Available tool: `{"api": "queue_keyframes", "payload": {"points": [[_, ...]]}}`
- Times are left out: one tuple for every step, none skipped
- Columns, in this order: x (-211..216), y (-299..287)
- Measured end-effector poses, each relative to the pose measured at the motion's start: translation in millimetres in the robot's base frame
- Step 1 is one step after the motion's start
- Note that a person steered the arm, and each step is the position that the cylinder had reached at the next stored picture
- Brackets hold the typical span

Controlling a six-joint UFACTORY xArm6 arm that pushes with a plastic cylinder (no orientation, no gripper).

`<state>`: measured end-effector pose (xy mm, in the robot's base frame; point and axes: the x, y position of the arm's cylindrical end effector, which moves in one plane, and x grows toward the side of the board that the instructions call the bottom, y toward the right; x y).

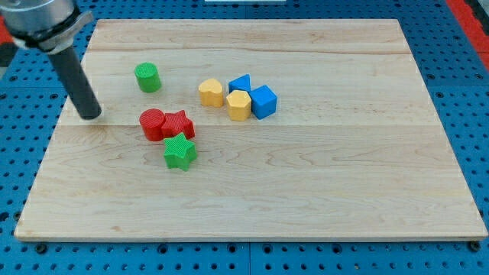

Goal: Push the red star into the yellow heart

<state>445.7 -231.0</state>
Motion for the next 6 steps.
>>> {"api": "queue_keyframes", "payload": {"points": [[63, 52], [60, 106], [15, 123], [-8, 127], [-7, 126], [-30, 122]]}}
